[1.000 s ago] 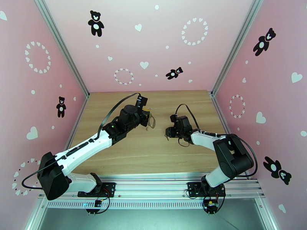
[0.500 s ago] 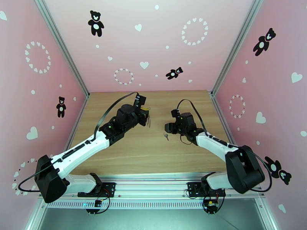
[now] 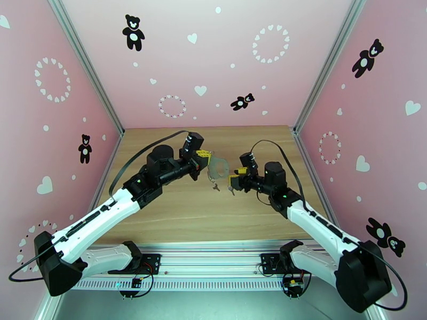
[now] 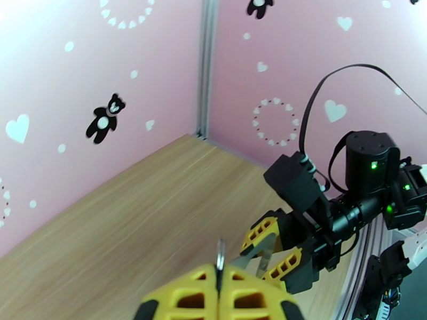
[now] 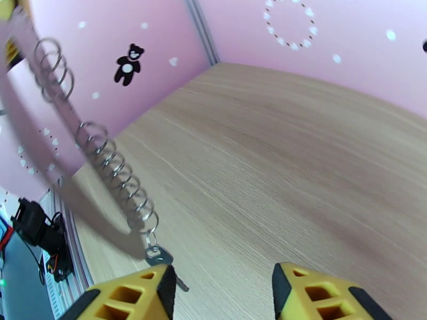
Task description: Remove the keys from the keyring
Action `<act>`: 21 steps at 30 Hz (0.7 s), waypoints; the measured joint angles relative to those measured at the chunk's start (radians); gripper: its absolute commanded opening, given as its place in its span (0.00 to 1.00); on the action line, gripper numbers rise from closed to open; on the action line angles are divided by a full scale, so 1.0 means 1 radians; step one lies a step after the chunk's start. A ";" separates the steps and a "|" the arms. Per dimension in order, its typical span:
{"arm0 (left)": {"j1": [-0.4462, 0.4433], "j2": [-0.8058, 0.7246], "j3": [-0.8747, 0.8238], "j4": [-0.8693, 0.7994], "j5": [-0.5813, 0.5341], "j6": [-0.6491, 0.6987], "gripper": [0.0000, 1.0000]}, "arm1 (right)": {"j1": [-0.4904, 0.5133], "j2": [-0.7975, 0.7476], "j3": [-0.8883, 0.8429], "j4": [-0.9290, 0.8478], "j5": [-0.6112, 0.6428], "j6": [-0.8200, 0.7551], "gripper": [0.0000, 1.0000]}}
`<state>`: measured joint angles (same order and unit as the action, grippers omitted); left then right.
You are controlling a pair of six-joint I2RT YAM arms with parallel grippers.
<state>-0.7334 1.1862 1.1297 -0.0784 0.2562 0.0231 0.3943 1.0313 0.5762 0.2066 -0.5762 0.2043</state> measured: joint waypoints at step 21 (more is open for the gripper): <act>0.000 0.011 0.077 0.247 0.092 -0.203 0.00 | 0.082 -0.043 -0.059 0.147 -0.072 -0.117 0.56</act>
<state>-0.7334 1.1969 1.2064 0.1684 0.3477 -0.1799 0.4767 0.9878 0.5171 0.3538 -0.6479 0.0872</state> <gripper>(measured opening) 0.043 0.563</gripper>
